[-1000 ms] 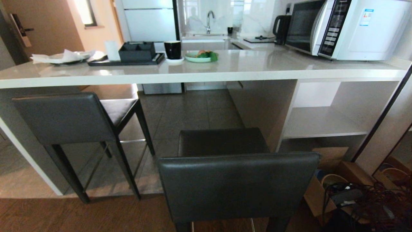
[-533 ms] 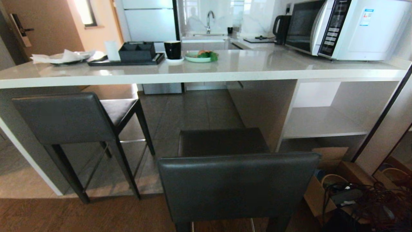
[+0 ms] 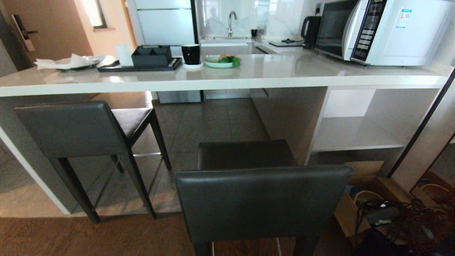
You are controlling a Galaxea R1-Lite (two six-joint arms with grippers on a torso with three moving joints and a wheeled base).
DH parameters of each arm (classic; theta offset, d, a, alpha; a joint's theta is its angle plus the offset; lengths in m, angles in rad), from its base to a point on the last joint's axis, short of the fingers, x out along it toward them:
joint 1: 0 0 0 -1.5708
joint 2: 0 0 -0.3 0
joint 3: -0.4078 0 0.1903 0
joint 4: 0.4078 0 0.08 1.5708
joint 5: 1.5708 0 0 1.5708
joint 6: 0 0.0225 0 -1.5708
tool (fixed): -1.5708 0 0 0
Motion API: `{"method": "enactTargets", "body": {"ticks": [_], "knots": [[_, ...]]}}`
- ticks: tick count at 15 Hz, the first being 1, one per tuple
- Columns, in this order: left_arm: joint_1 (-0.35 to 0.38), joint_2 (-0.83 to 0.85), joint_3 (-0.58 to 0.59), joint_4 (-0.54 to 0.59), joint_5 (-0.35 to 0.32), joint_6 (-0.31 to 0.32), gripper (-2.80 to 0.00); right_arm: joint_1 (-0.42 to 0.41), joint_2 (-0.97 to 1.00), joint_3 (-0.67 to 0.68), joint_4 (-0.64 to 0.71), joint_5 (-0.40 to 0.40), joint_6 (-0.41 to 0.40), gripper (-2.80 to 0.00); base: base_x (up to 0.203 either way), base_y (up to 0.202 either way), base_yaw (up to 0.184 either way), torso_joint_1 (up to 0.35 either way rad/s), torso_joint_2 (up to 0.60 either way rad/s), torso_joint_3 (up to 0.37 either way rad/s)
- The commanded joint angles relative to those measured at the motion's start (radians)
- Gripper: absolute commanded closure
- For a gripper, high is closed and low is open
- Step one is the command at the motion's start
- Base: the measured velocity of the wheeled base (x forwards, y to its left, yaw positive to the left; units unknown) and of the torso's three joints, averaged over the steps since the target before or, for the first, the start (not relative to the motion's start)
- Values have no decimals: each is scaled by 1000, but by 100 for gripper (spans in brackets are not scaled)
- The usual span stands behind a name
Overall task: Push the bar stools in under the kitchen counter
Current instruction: Pull the gray chair out from under the dining table
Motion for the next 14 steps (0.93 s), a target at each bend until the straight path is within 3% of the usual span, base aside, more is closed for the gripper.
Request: {"method": "enactTargets", "body": {"ticks": [1,9,14], "knots": [[0,3,0,0,0,-1,0,0,2,0,-1,0,0,0,-118,0,-1,7,2,3],[0,3,0,-2,-1,-2,0,0,2,0,-1,0,-1,0,-13,0,0,0,0,1],[0,3,0,-2,-1,-2,0,0,2,0,-1,0,0,0,-1,153,-4,2,1,3]]}}
